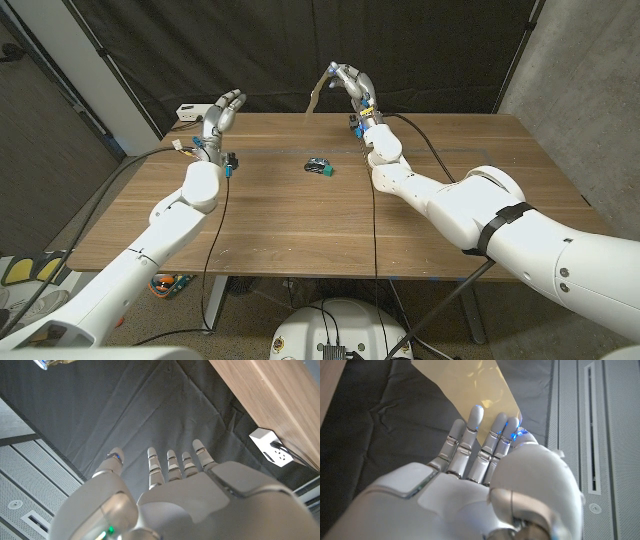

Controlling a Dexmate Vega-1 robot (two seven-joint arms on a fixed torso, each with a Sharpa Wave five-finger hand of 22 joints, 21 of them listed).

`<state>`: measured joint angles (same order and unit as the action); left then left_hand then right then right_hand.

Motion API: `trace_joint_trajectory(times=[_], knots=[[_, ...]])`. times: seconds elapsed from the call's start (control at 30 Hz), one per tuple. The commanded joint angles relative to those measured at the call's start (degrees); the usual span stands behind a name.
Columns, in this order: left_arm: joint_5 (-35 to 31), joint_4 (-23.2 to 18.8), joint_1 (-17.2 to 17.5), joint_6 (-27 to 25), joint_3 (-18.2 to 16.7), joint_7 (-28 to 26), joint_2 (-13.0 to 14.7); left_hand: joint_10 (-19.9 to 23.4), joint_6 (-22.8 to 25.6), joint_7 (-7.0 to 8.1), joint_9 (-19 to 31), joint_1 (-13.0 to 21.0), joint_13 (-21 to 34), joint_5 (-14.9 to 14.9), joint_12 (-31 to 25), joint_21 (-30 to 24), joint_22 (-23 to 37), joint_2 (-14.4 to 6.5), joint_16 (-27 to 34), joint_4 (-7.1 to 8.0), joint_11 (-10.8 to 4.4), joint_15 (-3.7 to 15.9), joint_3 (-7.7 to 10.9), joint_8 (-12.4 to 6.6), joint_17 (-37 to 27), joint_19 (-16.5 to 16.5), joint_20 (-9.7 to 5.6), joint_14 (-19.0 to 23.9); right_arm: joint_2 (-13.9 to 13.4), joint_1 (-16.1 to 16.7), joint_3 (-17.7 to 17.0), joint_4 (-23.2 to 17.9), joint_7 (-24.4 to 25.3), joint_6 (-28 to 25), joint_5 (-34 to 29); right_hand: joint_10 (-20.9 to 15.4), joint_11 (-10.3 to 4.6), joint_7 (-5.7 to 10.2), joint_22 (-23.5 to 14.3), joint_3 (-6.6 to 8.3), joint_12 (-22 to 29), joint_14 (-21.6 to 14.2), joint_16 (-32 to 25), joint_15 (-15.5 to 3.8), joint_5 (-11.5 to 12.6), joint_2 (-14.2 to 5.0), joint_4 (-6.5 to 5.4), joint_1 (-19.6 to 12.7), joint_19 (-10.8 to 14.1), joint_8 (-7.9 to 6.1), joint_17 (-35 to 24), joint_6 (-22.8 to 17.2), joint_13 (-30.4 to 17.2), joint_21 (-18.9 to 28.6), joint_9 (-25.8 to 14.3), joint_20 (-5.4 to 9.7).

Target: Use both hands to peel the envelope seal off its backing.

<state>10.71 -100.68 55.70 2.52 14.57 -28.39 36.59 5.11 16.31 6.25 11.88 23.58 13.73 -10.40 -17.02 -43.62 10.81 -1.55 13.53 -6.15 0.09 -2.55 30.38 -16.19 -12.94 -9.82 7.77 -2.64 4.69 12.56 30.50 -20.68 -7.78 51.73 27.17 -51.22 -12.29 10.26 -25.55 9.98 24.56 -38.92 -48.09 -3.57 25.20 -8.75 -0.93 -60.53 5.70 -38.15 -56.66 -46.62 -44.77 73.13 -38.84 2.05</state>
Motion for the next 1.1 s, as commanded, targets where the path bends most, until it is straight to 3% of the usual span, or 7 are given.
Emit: trace_joint_trajectory(times=[0.03, 0.2, 0.3, 0.4, 0.57, 0.87, 1.1], knots=[[-2.29, -2.50, -2.16, -2.72, 2.19, -0.52, -0.42, 0.17, 0.46, 0.84, 0.26, 1.24, 0.31, 0.09, -0.31, 0.21, 0.28, 0.97, -0.02, -1.08, -0.59, 0.44, -0.01, -0.22, -0.12, -7.76, -0.37, 0.17, -1.98, 2.62, -4.29, -1.24, -13.33, 11.02, 1.60, 0.02, 0.05, 0.37, 0.45, 0.44, -0.25, 0.15, 0.37, -9.72, -0.30, -1.43, -0.52, -1.19, 0.17, -0.28, -0.44, -0.30, -0.40, -0.47, 0.28, 7.39], [-4.21, -3.06, -2.88, -3.25, 3.16, -2.28, -1.54, 1.02, 2.80, 2.18, 0.32, 5.55, 0.41, -0.32, -0.71, 0.11, 0.19, 3.07, -0.09, -3.49, -1.77, 0.19, 0.22, -1.31, 0.26, -6.14, 0.06, 1.32, -2.57, 3.30, -4.40, -1.88, -14.49, 13.99, 0.94, -0.03, 0.03, 0.41, 0.83, 0.62, -0.28, 0.15, 0.58, -9.72, -0.46, -1.36, -0.61, -1.20, 0.12, -0.43, -0.71, -0.29, -0.66, -0.56, 0.31, 7.46], [-5.27, -2.93, -3.24, -2.64, 3.72, -3.75, -2.81, 2.61, 6.59, 3.27, 0.42, 8.61, 0.51, -0.50, -1.31, -0.12, 0.19, 3.42, 0.25, -3.79, -2.23, 0.30, 0.72, -2.93, 0.32, -4.55, 0.33, 2.72, -2.80, 3.62, -4.30, -2.03, -14.12, 15.29, 0.26, -0.04, 0.03, 0.39, 1.04, 0.71, -0.31, 0.11, 0.68, -9.73, -0.56, -1.30, -0.62, -1.23, -0.01, -0.50, -0.90, -0.28, -0.83, -0.60, 0.36, 7.46], [-6.38, -2.67, -3.57, -1.69, 4.22, -4.86, -3.80, 5.38, 13.29, 4.23, 0.30, 13.30, 0.62, -0.51, -2.22, -0.49, 0.17, 4.64, 0.68, -3.96, -4.11, 0.89, 1.12, -5.63, 0.44, -2.19, 0.33, 4.77, -3.05, 4.17, -4.39, -2.78, -14.89, 16.05, 0.53, -0.04, 0.03, 0.30, 1.25, 0.84, -0.36, 0.16, 0.87, -9.73, -0.68, -1.26, -0.62, -1.30, -0.07, -0.57, -1.09, -0.36, -1.03, -0.56, 0.52, 7.58], [-7.13, -3.43, -4.02, -1.70, 4.66, -3.42, -3.18, 5.18, 14.51, 3.86, 0.11, 16.10, 0.64, -0.68, -1.91, -0.34, 0.01, 7.40, 0.47, -4.43, -5.46, 0.91, 0.46, -6.07, 0.74, -1.39, 0.35, 4.96, -3.56, 4.56, -4.15, -3.30, -14.04, 17.70, -0.38, -0.03, 0.05, 0.30, 1.61, 1.02, -0.46, 0.09, 1.09, -9.73, -0.89, -1.21, -0.63, -1.36, -0.23, -0.67, -1.46, -0.26, -1.36, -0.47, 0.66, 7.59], [-1.79, -2.39, -5.66, 1.35, 4.10, 6.91, 0.24, 2.48, 14.26, 5.00, -0.01, 18.64, 0.77, -1.12, -0.36, 0.71, -0.05, 8.91, -0.18, -3.37, -4.97, -0.28, -0.32, -5.81, 0.41, -2.46, 0.87, 2.56, -4.99, 5.67, -3.50, -5.42, -12.91, 20.97, -2.09, -0.14, 0.07, 0.48, 2.05, 1.30, -0.59, 0.17, 1.58, -9.73, -1.25, -1.15, -0.54, -1.55, -1.24, -0.89, -2.00, -0.35, -1.95, -0.23, 1.00, 7.59], [3.70, 0.76, -8.36, 5.07, 4.53, 17.16, 2.60, 2.41, 18.73, 5.43, -0.08, 20.05, 0.88, -1.29, -0.06, 1.11, 0.09, 8.34, -0.10, -2.91, -5.52, -0.62, -0.39, -7.43, -0.01, -2.67, 0.81, 1.71, -5.83, 6.21, -2.96, -6.78, -13.24, 21.64, -2.12, -0.32, 0.06, 0.67, 2.29, 1.46, -0.69, 0.08, 1.99, -9.74, -1.56, -1.12, -0.49, -1.63, -1.82, -1.07, -2.46, -0.37, -2.47, 0.34, 1.30, 7.69]])
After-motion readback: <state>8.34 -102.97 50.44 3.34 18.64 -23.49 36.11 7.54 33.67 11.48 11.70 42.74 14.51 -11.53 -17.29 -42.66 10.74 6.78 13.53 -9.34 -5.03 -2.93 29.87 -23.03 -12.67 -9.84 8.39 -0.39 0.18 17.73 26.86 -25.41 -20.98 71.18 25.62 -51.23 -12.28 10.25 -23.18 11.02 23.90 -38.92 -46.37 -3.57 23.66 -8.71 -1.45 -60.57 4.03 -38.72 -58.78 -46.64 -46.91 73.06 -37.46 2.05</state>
